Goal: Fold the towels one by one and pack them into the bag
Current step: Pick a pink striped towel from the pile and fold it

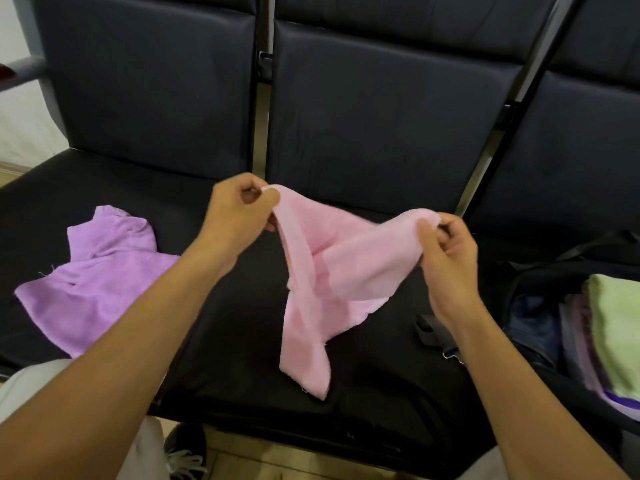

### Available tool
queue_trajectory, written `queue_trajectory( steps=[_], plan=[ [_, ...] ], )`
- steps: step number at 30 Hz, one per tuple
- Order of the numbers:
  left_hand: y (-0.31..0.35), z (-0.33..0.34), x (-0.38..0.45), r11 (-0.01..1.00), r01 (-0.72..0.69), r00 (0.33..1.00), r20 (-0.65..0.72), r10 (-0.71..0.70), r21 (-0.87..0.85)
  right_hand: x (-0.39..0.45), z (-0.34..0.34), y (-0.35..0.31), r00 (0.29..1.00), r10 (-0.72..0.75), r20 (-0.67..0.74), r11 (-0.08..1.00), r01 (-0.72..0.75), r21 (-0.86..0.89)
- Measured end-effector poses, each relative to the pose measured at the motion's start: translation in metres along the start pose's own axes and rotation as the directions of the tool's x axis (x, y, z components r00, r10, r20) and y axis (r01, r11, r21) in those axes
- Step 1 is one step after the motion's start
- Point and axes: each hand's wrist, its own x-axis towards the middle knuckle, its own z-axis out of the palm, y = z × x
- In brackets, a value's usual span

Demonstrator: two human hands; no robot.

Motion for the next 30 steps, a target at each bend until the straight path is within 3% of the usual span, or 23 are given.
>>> queue_trajectory(
  steps=[4, 7, 9, 11, 15, 20, 23, 26, 30],
  plan=[
    [-0.003, -0.017, 0.009, 0.996, -0.054, 0.986, -0.156, 0.065, 0.077, 0.010, -0.020, -0.001, 0.974, -0.057, -0.221, 0.997, 0.043, -0.069],
    [-0.002, -0.023, 0.009, 0.981, -0.116, 0.970, -0.194, 0.146, 0.156, 0.014, -0.033, -0.004, 0.949, -0.116, -0.292, 0.987, 0.078, -0.140],
    [-0.001, -0.023, 0.007, 0.965, -0.181, 0.959, -0.183, 0.216, 0.189, 0.014, -0.037, -0.006, 0.956, -0.107, -0.272, 0.988, 0.071, -0.138],
    [0.000, -0.022, 0.004, 0.968, -0.189, 0.955, -0.198, 0.220, 0.166, 0.013, -0.039, -0.009, 0.973, 0.003, -0.231, 0.997, -0.020, -0.071],
    [0.004, -0.023, 0.004, 0.998, -0.053, 0.980, -0.190, 0.056, 0.022, 0.009, -0.048, -0.019, 0.965, 0.250, -0.079, 0.968, -0.250, 0.012],
    [-0.004, -0.028, 0.011, 0.997, 0.055, 0.991, -0.128, -0.049, 0.045, 0.008, -0.050, -0.020, 0.942, 0.329, -0.068, 0.944, -0.329, 0.015],
    [-0.007, -0.024, 0.012, 0.997, 0.030, 0.983, -0.183, -0.017, 0.068, 0.010, -0.048, -0.016, 0.953, 0.288, -0.092, 0.957, -0.289, 0.002],
    [-0.009, -0.022, 0.012, 0.980, -0.081, 0.968, -0.218, 0.121, 0.184, 0.009, -0.045, -0.010, 0.984, 0.159, -0.079, 0.980, -0.167, -0.108],
    [-0.014, -0.025, 0.014, 0.945, -0.167, 0.949, -0.213, 0.231, 0.281, 0.009, -0.047, -0.006, 0.996, 0.078, -0.051, 0.990, -0.084, -0.117]
  ],
)
